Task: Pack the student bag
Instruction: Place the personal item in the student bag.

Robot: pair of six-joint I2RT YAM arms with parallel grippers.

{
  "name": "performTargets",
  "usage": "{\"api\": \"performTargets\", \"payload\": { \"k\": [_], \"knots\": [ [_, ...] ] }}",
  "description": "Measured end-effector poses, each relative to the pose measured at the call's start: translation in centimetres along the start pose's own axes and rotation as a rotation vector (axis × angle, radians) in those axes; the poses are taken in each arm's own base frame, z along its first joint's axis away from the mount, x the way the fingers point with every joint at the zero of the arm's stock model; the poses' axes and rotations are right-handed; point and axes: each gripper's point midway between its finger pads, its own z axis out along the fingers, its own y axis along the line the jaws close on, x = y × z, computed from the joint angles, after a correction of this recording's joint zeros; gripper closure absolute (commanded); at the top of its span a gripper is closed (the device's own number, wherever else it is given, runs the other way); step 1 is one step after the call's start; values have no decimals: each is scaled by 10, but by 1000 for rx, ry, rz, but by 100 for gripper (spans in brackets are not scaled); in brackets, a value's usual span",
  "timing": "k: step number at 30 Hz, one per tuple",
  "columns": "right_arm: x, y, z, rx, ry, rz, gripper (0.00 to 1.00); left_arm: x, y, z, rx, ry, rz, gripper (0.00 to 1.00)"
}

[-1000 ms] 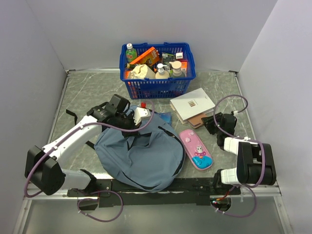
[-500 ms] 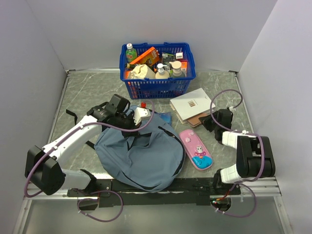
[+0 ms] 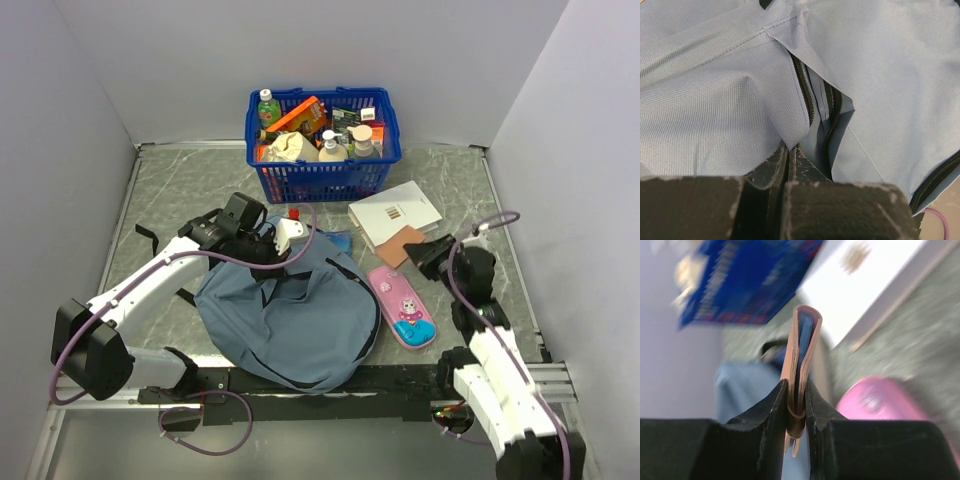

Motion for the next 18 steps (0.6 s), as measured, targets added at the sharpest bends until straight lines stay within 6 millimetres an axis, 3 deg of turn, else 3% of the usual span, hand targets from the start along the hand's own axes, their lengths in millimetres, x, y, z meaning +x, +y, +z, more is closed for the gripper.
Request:
{"api": "performTargets", "payload": {
  "k": [4,9,18],
  "knots": [
    [35,31,-29,-136,107,-15,100,-1,0,0,-2,-3,-10,99],
    [93,57,-50,-237,325,-34,100,-2,1,3,-3,-6,-30,99],
    [178,104,-66,-343,649,-133,100,-5,2,3,-8,-17,-42,99]
  ]
}}
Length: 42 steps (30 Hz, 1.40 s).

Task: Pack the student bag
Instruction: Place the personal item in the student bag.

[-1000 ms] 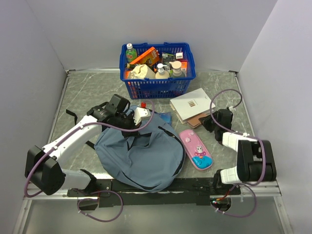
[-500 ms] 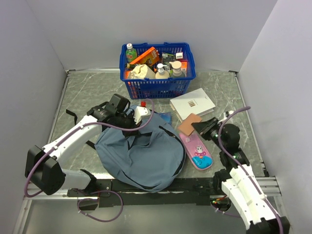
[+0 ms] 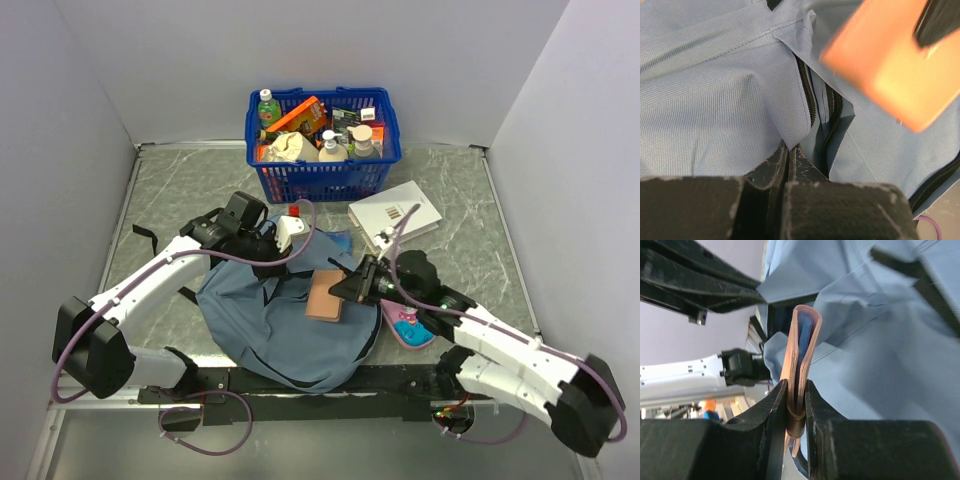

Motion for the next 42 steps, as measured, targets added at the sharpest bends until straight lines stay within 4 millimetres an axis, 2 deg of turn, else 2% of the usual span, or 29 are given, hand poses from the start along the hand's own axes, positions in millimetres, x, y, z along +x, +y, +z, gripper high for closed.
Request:
{"api": "performTargets", "payload": {
  "k": [5,11,17,26,34,42],
  "knots": [
    [11,5,23,-3,85,10,100,-1,0,0,-1,-2,2,99],
    [14,13,50,-6,151,33,100,-2,1,-1,-4,-7,4,99],
    [13,10,68,32,181,71,100,-3,0,-3,-8,-14,5,99],
    [0,4,80,97,107,48,100,-5,1,-6,-15,-23,16,99],
    [-22,11,99,115,43,-17,100,-8,6,-14,-53,-39,43,99],
    [-22,5,123,142,63,-9,100,0,8,-16,-48,-17,45,99]
  ]
}}
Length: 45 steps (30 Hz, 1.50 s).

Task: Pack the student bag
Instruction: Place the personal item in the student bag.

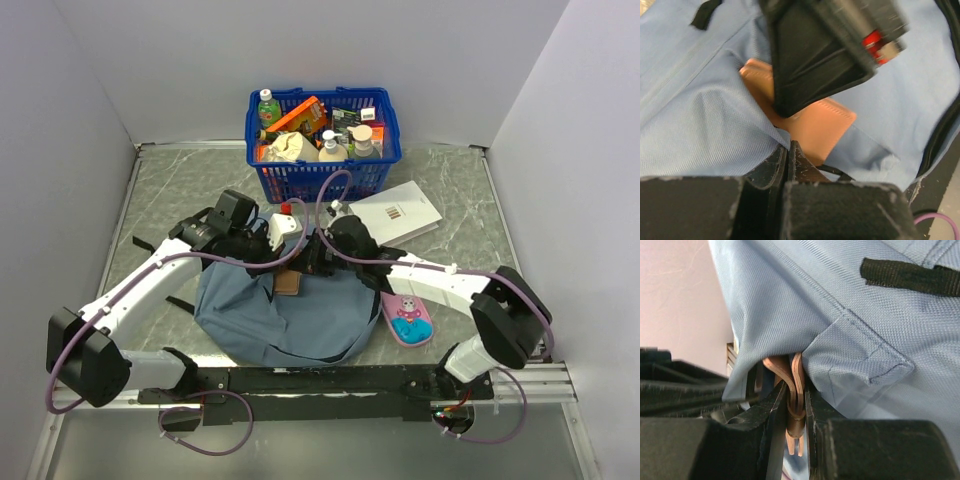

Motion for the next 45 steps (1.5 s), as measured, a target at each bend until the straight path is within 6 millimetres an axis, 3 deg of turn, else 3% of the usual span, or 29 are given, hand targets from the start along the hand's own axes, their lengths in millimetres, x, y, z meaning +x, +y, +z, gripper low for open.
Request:
{"api": "performTargets", "payload": {
  "k": [10,12,13,16,19,23,27,30,36,39,45],
  "knots": [
    [16,-1,36,-36,37,78,98,12,-16,9,103,12,-11,99],
    [17,3,40,-43,46,81,82,13,-17,9,107,12,-13,99],
    [18,5,42,-39,55,77,65,14,-17,9,107,13,-15,99],
    [24,5,48,-22,77,53,47,18,-16,7,106,26,-34,99],
    [31,-5,47,28,111,27,40,22,-16,6,109,37,-53,99],
    [31,-10,41,65,121,-28,40,23,-18,5,128,25,-68,99],
    [26,-7,24,51,93,-109,47,19,-23,4,166,-3,-72,99],
    [21,-1,13,32,68,-148,58,17,-26,3,183,-14,-75,99],
    [21,2,11,4,65,-197,95,16,-27,3,194,-22,-79,99],
    [21,2,11,0,67,-207,100,15,-28,3,199,-24,-80,99],
    [24,-3,12,-10,67,-212,100,15,-29,3,205,-27,-83,99]
  ]
}}
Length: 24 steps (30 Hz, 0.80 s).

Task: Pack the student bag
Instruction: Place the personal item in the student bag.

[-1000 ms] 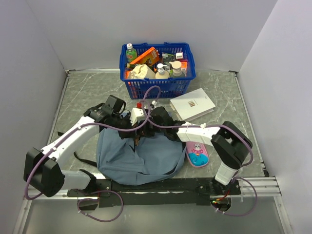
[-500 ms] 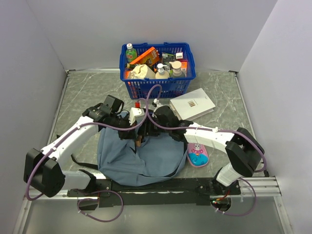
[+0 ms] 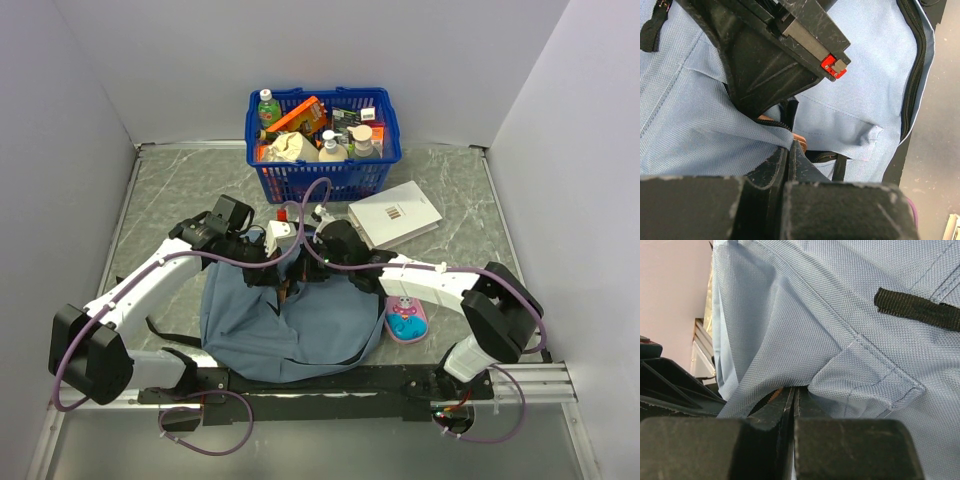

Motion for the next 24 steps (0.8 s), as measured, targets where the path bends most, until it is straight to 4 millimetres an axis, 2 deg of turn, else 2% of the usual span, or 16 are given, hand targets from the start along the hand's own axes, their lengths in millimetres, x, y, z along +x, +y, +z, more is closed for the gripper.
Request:
{"api": "performTargets", "payload": {
  "k": [4,8,9,13,17,19,22,23,24],
  "knots": [
    [1,4,2,-23,10,-2,100,0,0,0,2,-1,0,99],
    [4,10,7,-41,32,-17,73,0,0,0,2,-1,0,99],
    [4,12,7,-45,36,-25,61,0,0,0,2,-2,0,99],
    [9,9,4,-33,56,-51,44,0,1,2,6,-3,-2,99],
    [11,2,-18,-2,39,-107,38,-1,3,6,20,-7,-13,99],
    [10,5,-40,-9,10,-152,37,-2,4,8,21,-11,-19,97],
    [-2,24,-66,-61,-59,-202,36,-4,7,11,18,-16,-28,90],
    [-5,29,-74,-80,-82,-214,35,-5,8,11,16,-19,-25,82],
    [-6,32,-80,-94,-97,-221,34,-5,8,11,15,-21,-23,79]
  ]
}}
